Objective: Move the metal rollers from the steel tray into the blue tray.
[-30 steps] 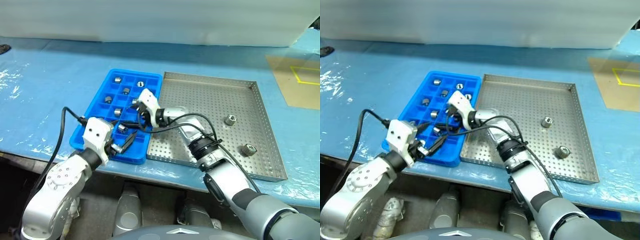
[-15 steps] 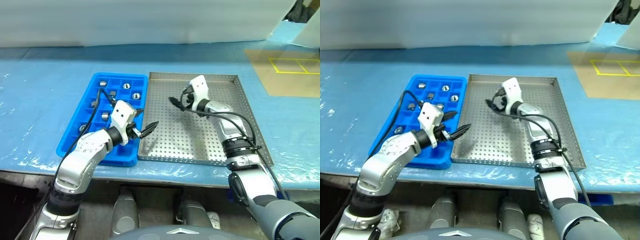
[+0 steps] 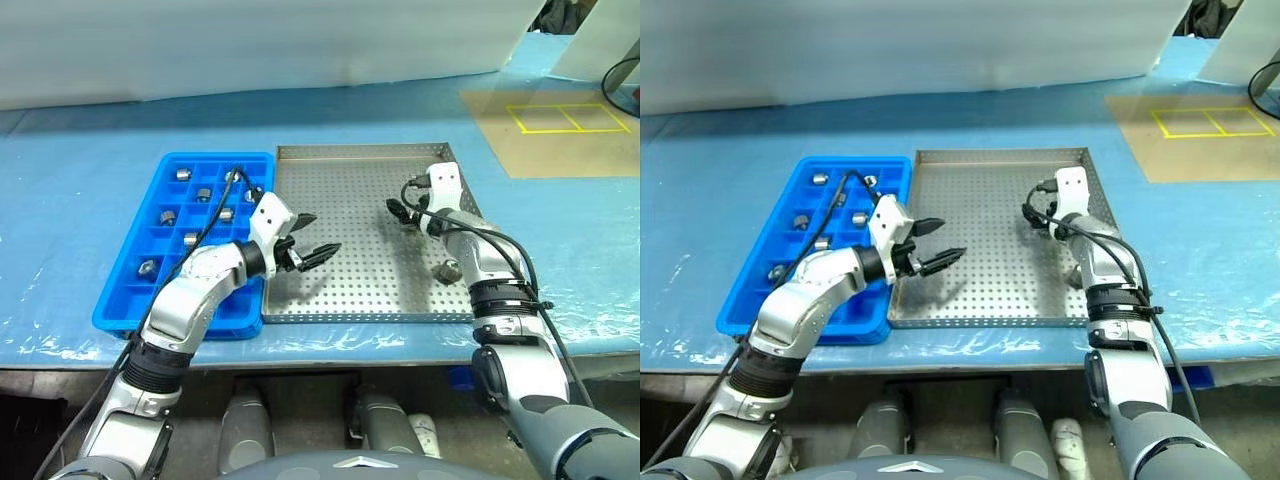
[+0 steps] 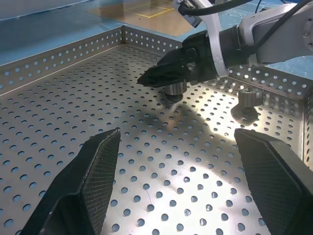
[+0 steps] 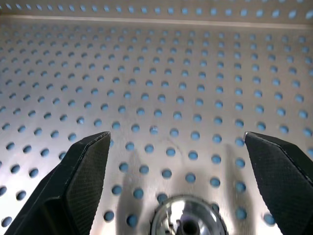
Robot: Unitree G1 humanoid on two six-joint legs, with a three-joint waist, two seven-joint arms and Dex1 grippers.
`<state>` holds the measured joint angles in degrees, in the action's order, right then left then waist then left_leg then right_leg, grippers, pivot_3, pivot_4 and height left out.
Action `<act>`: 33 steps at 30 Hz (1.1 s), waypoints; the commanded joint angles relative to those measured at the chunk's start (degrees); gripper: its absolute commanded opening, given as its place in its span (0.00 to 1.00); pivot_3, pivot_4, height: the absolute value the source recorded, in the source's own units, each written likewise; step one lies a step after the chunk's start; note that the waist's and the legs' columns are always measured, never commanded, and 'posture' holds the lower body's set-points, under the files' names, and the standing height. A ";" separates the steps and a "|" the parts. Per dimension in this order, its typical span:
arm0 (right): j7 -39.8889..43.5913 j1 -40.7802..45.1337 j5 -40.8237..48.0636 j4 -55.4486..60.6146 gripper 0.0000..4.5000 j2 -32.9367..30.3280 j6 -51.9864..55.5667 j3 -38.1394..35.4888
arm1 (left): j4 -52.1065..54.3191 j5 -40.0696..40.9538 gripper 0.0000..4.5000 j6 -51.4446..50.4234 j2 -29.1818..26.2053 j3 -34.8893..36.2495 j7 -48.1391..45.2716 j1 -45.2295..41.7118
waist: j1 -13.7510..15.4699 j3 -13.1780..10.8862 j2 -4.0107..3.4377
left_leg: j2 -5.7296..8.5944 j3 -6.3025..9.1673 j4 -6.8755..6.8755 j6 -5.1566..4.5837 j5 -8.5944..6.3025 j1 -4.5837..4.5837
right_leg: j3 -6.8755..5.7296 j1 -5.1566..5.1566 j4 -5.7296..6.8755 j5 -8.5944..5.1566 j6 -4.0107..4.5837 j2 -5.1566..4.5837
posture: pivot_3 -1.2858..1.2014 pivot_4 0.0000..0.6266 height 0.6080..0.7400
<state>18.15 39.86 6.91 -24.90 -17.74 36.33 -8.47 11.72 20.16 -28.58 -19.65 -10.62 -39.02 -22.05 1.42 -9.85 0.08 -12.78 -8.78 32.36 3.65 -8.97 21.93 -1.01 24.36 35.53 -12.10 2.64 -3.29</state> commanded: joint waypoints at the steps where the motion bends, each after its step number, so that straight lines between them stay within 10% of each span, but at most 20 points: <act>1: 0.96 -1.23 1.61 3.85 1.00 -1.60 2.57 -1.03 | 1.66 -0.12 0.88 1.33 0.05 0.07 -0.63 -0.37 | -0.04 0.00 0.00 | 0.00 0.00 0.00 0.00 0.00 0.00 | 0.00 0.00 0.00 0.00 0.00 0.00 | 0.44 0.24 1.00; 7: 2.68 -5.34 -0.26 6.59 1.00 -3.69 1.19 1.89 | 2.57 -0.47 0.88 1.15 -0.47 0.22 -0.69 0.58 | -0.02 0.00 0.00 | -0.01 0.00 0.00 -0.02 -0.01 -0.08 | 0.00 -0.08 -0.02 -0.01 0.01 0.00 | 0.45 0.24 1.00; 16: 5.48 -6.40 0.15 9.19 0.36 -2.52 -5.21 4.99 | 4.33 0.02 0.88 1.05 -0.54 3.14 2.00 2.35 | -0.18 0.00 0.00 | -0.02 -0.02 0.02 -0.04 -0.02 -0.11 | 0.00 -0.10 -0.02 -0.01 0.01 0.00 | 0.46 0.24 1.00; 33: 19.91 6.09 1.95 4.76 0.36 9.62 -16.30 15.60 | 21.70 -1.17 0.88 -0.88 -2.45 9.23 12.38 18.22 | 2.32 -0.01 -0.01 | -0.06 0.04 -0.15 -0.28 -0.17 0.02 | -0.21 -0.06 -0.23 -0.04 0.05 -0.06 | 0.59 0.24 1.00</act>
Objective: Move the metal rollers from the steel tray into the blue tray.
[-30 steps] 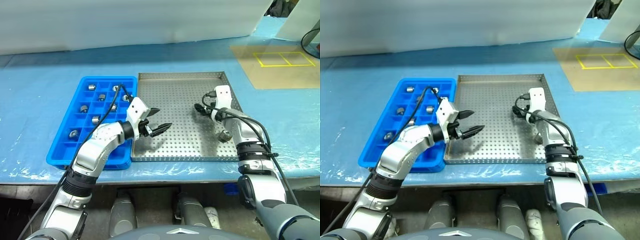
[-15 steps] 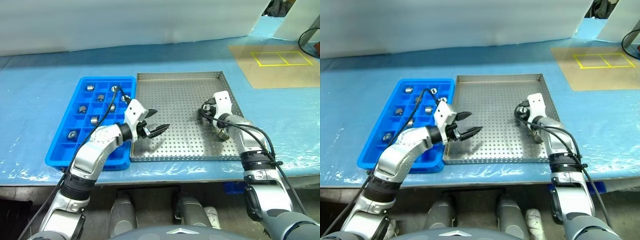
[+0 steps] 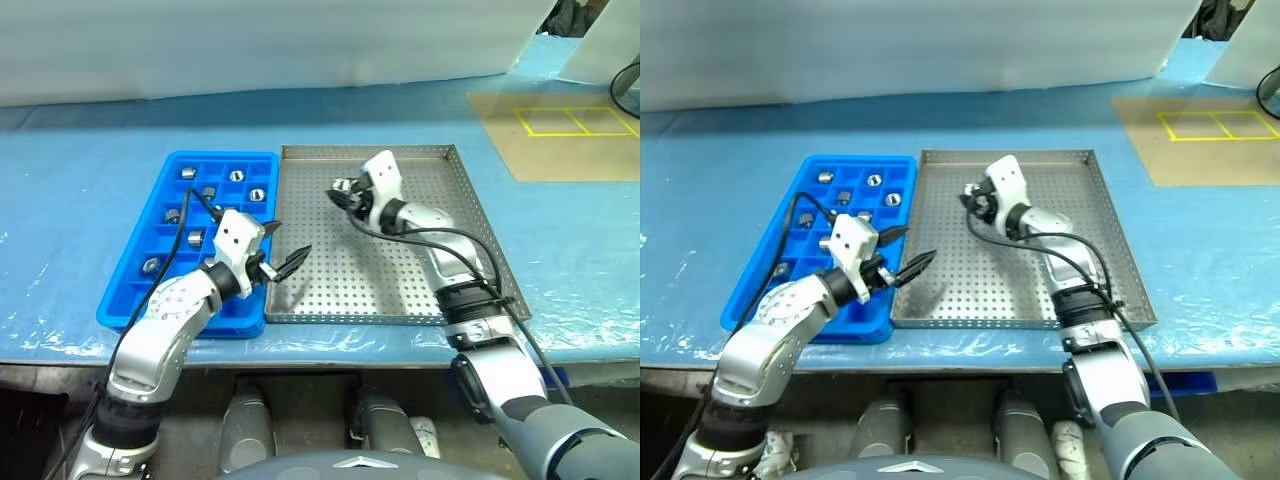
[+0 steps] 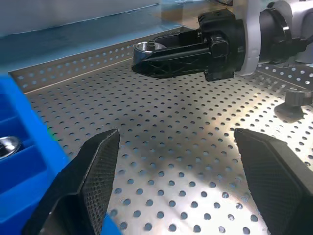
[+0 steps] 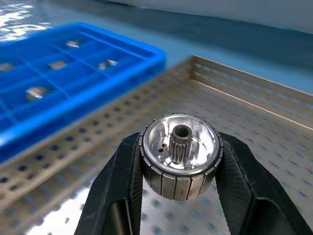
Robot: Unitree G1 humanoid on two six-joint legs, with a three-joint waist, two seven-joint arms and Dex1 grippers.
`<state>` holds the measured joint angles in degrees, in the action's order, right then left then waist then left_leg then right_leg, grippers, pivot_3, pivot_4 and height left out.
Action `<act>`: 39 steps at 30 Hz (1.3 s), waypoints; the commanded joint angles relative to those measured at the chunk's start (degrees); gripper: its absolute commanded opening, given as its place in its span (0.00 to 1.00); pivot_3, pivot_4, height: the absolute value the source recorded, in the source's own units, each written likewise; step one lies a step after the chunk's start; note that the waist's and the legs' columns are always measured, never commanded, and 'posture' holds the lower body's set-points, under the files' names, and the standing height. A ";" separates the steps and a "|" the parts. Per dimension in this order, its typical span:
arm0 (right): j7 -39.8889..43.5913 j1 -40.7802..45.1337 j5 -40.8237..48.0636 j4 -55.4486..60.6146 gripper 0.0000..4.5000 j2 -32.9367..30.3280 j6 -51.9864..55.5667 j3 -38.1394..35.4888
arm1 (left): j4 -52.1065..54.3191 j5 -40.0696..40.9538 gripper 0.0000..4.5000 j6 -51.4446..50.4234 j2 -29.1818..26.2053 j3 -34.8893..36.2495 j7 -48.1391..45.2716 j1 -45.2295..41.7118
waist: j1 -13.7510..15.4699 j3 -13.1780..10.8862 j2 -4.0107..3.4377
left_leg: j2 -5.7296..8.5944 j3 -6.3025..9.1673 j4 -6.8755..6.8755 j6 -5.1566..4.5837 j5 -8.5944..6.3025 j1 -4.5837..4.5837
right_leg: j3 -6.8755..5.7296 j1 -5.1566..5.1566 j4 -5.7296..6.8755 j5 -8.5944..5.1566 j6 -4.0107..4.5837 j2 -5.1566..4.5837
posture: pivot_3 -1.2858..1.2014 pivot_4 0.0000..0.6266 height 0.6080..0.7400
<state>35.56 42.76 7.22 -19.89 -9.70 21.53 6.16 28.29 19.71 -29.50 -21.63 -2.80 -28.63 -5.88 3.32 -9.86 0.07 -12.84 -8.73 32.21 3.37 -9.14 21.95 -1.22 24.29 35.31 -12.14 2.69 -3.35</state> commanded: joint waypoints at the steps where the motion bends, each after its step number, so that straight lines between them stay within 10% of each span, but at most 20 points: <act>1: 3.44 4.31 1.54 -1.29 0.36 2.58 -1.78 1.60 | 6.70 -0.83 0.88 -0.12 -0.37 1.83 3.05 3.62 | 0.78 -0.01 -0.01 | 0.00 0.00 -0.01 -0.01 -0.01 0.02 | -0.01 0.00 -0.03 0.00 0.00 0.00 | 0.60 0.24 1.00; 23: 16.76 11.75 -6.52 -15.73 0.36 4.31 -1.16 12.08 | 17.25 -2.60 0.88 -3.63 -0.79 2.67 11.29 14.76 | 7.08 -0.04 -0.04 | -0.03 0.15 -0.14 -0.02 -0.03 0.14 | -0.16 0.02 -0.25 -0.01 -0.01 -0.02 | 0.68 0.24 1.00; 31: 15.67 10.41 -6.01 -13.73 0.98 3.69 -1.56 9.97 | 15.01 -1.91 0.88 -3.48 -1.71 2.63 9.44 11.72 | 7.18 -0.03 -0.04 | -0.02 0.15 -0.10 -0.01 -0.03 0.14 | -0.15 0.01 -0.20 0.00 -0.02 -0.02 | 0.66 0.24 1.00; 39: 11.31 2.96 -1.14 -3.76 0.99 -1.91 -0.86 0.63 | 6.75 -0.95 0.88 -0.77 -0.43 -0.12 4.46 4.07 | 6.94 -0.03 -0.04 | 0.02 0.13 0.00 0.14 0.07 0.15 | -0.10 -0.03 -0.19 0.01 -0.05 -0.04 | 0.58 0.24 1.00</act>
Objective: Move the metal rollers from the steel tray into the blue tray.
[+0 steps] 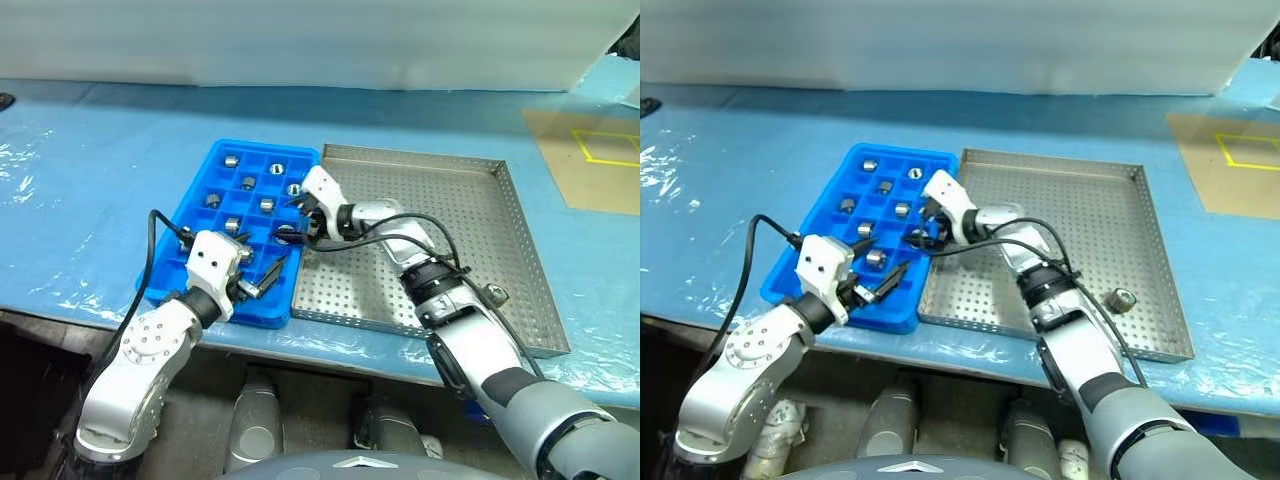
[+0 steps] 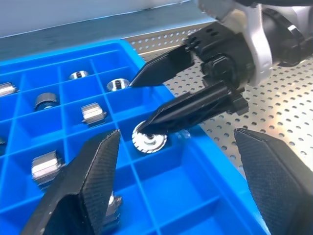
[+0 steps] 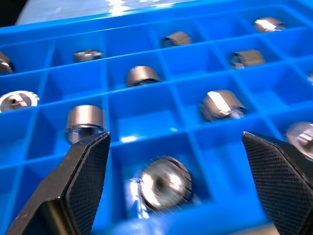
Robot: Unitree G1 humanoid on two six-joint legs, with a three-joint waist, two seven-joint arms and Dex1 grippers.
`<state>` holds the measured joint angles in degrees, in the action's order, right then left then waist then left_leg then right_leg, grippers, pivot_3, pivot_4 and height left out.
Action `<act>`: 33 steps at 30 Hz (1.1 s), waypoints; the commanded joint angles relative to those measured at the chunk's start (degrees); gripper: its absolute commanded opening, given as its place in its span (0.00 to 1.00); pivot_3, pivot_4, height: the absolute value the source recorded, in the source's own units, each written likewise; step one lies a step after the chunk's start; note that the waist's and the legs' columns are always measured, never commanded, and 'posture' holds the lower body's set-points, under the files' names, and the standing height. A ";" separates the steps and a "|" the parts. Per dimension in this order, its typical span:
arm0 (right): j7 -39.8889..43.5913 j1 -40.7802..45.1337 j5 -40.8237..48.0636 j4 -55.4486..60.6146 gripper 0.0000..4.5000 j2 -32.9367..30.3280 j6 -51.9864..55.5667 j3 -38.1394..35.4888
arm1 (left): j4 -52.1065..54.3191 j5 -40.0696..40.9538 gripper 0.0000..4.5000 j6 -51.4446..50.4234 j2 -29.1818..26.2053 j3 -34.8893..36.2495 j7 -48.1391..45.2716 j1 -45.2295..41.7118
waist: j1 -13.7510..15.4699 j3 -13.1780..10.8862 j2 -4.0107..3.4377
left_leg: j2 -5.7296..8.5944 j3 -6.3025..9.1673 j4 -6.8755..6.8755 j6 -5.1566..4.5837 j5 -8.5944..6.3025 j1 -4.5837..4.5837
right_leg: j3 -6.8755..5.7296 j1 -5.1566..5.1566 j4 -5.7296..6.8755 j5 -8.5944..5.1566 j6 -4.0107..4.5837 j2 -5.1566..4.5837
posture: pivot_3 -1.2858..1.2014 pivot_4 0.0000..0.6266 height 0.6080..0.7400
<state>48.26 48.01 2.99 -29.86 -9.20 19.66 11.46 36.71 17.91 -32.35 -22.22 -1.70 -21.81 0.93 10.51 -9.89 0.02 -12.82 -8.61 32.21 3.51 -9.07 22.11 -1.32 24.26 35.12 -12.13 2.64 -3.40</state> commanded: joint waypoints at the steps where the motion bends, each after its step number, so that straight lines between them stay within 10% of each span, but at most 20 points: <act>1: -1.78 -3.67 3.65 8.15 0.99 -3.53 1.67 -5.81 | -3.06 0.84 0.88 2.55 0.20 -1.66 -3.26 -3.98 | -0.61 0.00 0.00 | 0.00 0.00 0.01 0.04 0.03 0.00 | 0.02 0.00 0.01 0.01 -0.01 0.01 | 0.57 0.24 1.00; 17: -12.22 -26.38 8.61 37.50 0.99 -18.42 20.70 -20.08 | -23.84 0.25 0.88 11.00 2.22 -8.05 -17.86 -19.95 | -8.37 0.02 -0.02 | 0.01 -0.18 0.00 0.09 0.07 -0.23 | 0.25 -0.02 0.11 0.02 -0.02 0.11 | 0.43 0.24 1.00; 33: -17.80 -39.88 11.39 47.55 0.99 -23.67 34.73 -24.12 | -29.61 -1.15 0.88 13.90 3.40 -10.38 -22.94 -23.33 | -9.93 0.03 -0.04 | 0.01 -0.33 0.00 -0.16 -0.07 -0.43 | 0.38 -0.22 -0.10 0.03 -0.04 0.12 | 0.39 0.24 1.00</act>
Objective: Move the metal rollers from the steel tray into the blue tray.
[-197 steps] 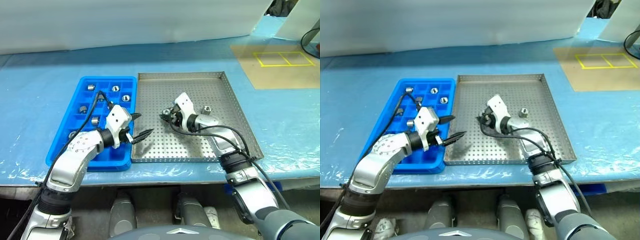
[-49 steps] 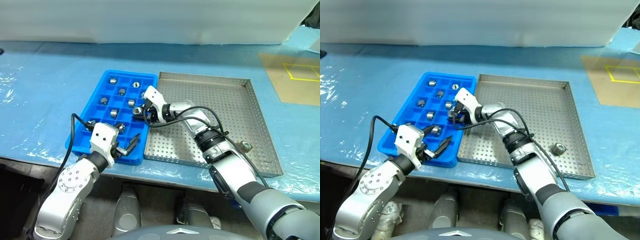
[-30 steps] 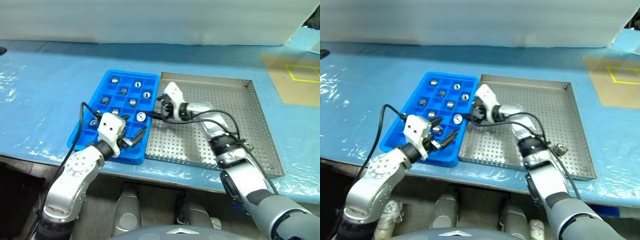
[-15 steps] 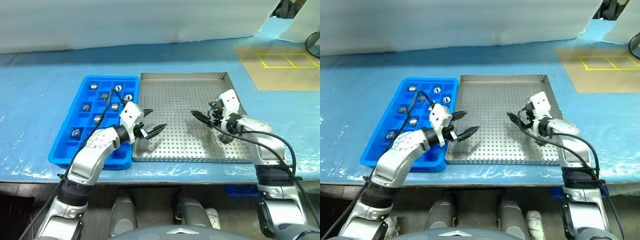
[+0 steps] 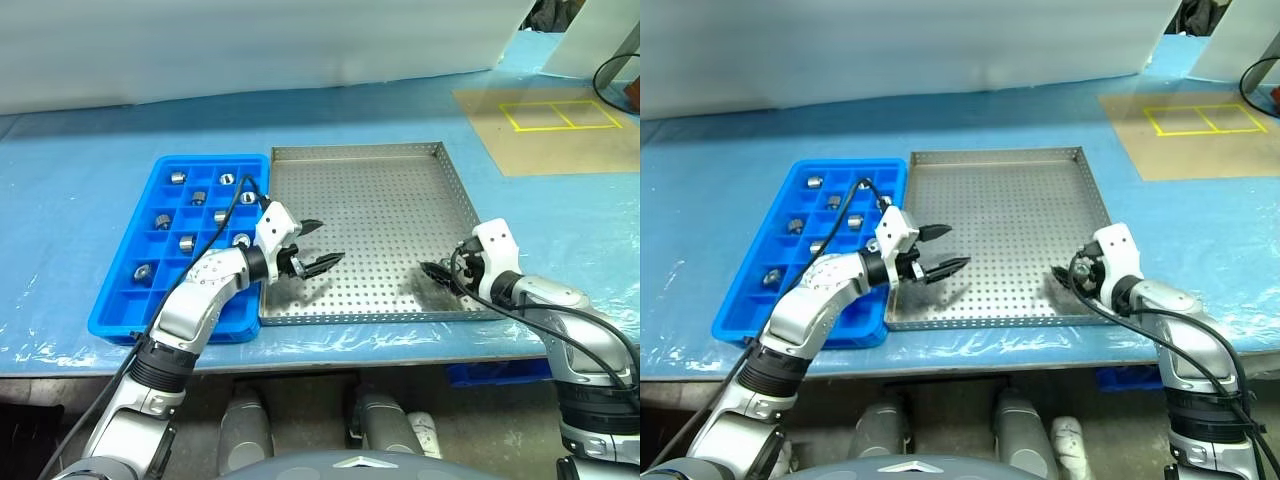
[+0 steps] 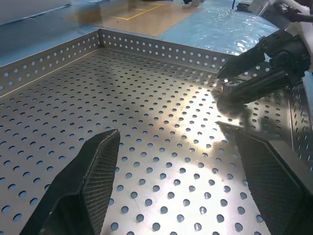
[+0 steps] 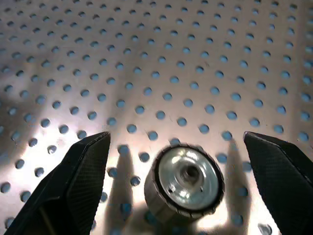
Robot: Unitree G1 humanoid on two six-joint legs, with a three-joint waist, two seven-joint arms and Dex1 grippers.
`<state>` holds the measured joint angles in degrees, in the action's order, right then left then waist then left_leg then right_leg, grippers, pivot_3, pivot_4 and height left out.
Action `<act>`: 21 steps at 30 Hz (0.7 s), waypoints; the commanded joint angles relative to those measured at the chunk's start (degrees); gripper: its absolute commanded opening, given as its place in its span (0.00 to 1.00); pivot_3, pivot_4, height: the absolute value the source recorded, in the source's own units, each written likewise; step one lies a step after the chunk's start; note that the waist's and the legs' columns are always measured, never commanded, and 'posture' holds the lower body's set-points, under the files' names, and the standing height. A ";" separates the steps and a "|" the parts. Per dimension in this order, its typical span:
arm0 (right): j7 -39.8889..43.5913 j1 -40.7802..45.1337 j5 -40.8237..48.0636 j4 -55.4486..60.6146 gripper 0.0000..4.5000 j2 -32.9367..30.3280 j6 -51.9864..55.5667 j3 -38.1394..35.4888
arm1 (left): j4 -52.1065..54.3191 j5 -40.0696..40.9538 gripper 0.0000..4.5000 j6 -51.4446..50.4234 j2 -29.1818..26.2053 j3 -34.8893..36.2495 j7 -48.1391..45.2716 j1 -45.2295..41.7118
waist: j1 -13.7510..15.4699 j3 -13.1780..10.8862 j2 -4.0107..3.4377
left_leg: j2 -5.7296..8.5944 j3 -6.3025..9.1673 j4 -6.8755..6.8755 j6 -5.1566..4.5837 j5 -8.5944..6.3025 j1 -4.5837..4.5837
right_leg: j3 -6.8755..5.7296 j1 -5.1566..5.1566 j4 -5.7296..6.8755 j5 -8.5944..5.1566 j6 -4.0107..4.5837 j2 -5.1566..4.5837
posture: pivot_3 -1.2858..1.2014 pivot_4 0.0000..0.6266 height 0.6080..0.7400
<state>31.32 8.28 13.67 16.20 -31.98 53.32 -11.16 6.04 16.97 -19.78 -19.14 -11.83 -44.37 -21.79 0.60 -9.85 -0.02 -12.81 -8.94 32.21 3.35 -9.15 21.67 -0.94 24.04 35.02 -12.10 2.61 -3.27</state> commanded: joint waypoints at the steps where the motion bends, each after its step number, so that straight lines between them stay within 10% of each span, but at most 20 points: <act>1: -1.04 -0.30 0.82 1.35 0.99 -0.99 1.32 -1.40 | 1.26 -0.19 0.88 1.14 0.31 -0.01 -0.26 -0.54 | -0.10 0.00 0.00 | 0.00 -0.01 0.00 0.00 0.00 0.00 | 0.01 0.00 -0.01 0.00 0.00 0.00 | 0.39 0.24 1.00; 9: -0.64 2.48 0.97 -0.32 0.42 -1.37 -2.40 0.61 | 3.07 -0.09 0.88 -0.01 -0.31 1.05 0.48 0.15 | -0.49 0.00 -0.01 | 0.01 -0.05 0.00 -0.05 -0.03 0.00 | 0.04 -0.03 -0.11 0.02 -0.04 -0.01 | 0.41 0.24 1.00; 21: 3.58 16.03 1.83 -7.20 0.40 8.18 -12.37 10.79 | 12.92 0.73 0.88 -3.64 -2.38 5.20 6.60 7.53 | -0.49 0.02 -0.05 | -0.01 -0.03 -0.04 -0.04 -0.02 0.04 | -0.03 -0.01 -0.10 0.03 -0.04 -0.03 | 0.49 0.24 1.00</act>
<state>34.00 22.48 14.80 9.11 -24.10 43.01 -1.29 14.99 16.83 -22.96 -21.18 -8.02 -38.81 -15.25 0.11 -9.83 -0.07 -12.82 -8.96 32.18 3.32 -9.17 21.73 -0.99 24.02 34.91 -12.07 2.57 -3.32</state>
